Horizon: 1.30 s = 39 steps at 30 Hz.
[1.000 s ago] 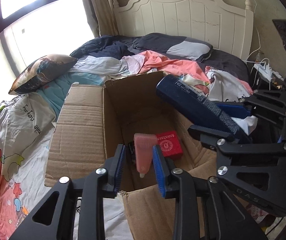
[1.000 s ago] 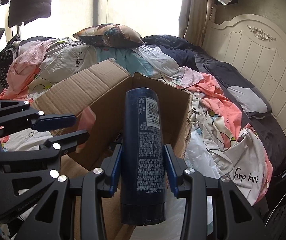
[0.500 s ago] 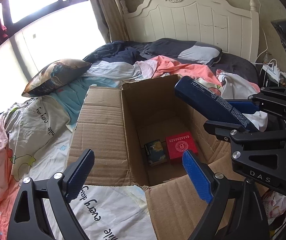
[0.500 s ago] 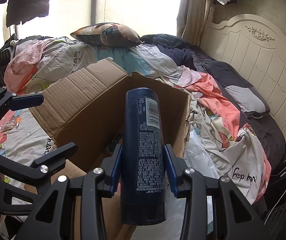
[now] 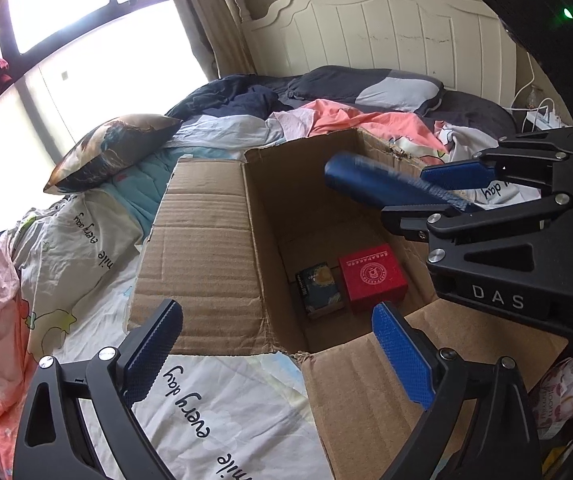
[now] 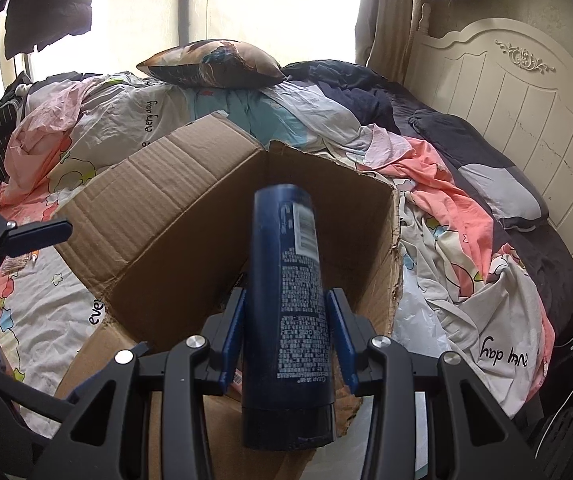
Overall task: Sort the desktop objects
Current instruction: 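Open the left tool to drop the pink tube while the right tool releases the navy bottle into the box, then withdraw both tools from the cardboard box back over the bed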
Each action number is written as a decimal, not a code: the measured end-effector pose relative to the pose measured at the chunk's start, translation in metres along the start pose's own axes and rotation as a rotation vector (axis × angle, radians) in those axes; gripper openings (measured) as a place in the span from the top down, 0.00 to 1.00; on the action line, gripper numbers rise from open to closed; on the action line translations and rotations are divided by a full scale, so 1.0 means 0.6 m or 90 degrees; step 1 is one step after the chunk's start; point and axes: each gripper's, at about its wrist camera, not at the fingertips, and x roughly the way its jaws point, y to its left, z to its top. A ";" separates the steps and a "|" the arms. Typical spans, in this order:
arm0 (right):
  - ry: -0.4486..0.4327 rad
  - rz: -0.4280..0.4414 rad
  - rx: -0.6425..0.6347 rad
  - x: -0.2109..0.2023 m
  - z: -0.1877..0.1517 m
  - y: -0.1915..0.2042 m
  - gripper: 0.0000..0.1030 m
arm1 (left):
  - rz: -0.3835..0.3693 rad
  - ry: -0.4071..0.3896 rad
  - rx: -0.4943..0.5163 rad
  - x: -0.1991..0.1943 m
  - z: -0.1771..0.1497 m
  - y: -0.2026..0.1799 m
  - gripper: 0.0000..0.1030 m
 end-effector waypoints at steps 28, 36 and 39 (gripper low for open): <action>-0.013 0.000 -0.056 -0.022 -0.015 0.111 0.32 | 0.048 -0.009 -0.047 -0.051 -0.079 0.080 0.00; -0.032 0.022 -0.094 -0.037 -0.017 0.182 0.32 | 0.077 0.001 -0.083 -0.076 -0.122 0.134 0.00; -0.038 0.033 -0.107 -0.043 -0.014 0.209 0.32 | 0.086 0.002 -0.098 -0.087 -0.140 0.157 0.00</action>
